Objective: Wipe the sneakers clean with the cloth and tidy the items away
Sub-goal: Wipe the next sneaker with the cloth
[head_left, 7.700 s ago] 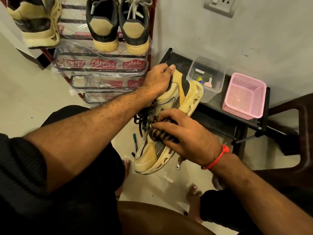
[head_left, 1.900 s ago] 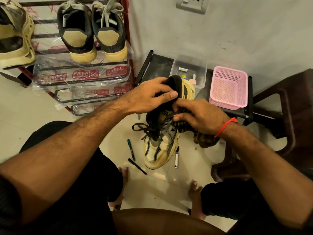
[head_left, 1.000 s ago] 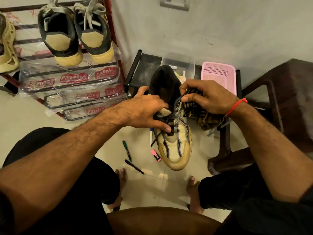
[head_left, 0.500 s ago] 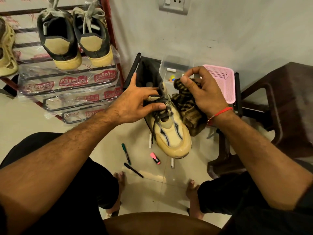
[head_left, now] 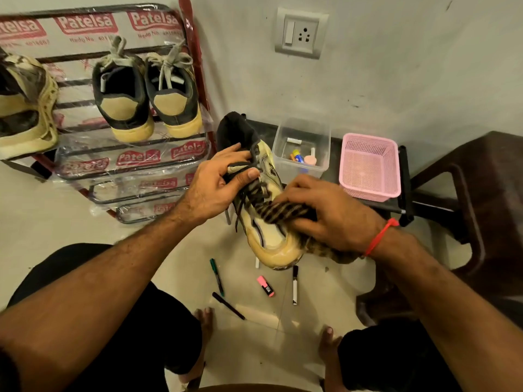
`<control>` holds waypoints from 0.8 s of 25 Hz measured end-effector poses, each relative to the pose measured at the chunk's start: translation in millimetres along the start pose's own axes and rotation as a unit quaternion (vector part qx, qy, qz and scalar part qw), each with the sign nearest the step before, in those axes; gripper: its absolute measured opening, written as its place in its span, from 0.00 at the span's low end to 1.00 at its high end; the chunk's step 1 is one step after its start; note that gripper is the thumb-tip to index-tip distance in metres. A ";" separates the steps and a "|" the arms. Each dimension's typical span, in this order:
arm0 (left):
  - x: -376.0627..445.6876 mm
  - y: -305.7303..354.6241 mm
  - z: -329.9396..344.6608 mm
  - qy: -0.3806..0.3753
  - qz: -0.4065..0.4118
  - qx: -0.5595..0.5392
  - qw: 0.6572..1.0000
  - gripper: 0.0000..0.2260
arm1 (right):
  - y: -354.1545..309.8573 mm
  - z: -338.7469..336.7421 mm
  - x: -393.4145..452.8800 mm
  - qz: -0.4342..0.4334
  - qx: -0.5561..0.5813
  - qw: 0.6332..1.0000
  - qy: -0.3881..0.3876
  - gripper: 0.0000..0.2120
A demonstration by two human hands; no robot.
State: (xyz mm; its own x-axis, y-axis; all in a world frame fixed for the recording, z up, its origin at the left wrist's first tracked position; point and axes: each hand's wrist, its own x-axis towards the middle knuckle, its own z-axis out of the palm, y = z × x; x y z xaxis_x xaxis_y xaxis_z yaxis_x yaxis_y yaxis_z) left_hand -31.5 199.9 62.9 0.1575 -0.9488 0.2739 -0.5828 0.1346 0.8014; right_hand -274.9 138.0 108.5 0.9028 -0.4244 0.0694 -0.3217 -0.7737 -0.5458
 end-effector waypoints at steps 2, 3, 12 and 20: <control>-0.8 1.6 4.1 -0.039 -0.021 -0.066 0.997 0.22 | 0.5 6.4 -2.5 0.009 -0.010 1.000 0.020 0.17; -1.5 4.4 7.3 -0.053 -0.023 -0.097 0.994 0.18 | 1.7 7.8 -1.9 0.018 -0.004 0.998 0.053 0.17; -5.6 38.4 26.7 0.009 -0.069 -0.201 0.977 0.15 | 3.8 6.7 11.1 0.049 0.004 0.977 0.210 0.18; 4.3 27.2 3.5 0.070 -0.135 -0.145 0.978 0.09 | -31.5 11.4 0.1 -0.104 -0.026 0.994 -0.018 0.16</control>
State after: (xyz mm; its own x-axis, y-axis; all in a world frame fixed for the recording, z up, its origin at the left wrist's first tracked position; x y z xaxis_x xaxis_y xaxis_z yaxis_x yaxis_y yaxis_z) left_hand -49.5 198.6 84.0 0.3935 -0.9154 0.0844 -0.2574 -0.0216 0.9661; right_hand -261.4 167.7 116.2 0.9606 -0.2363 0.1461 -0.1402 -0.8662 -0.4795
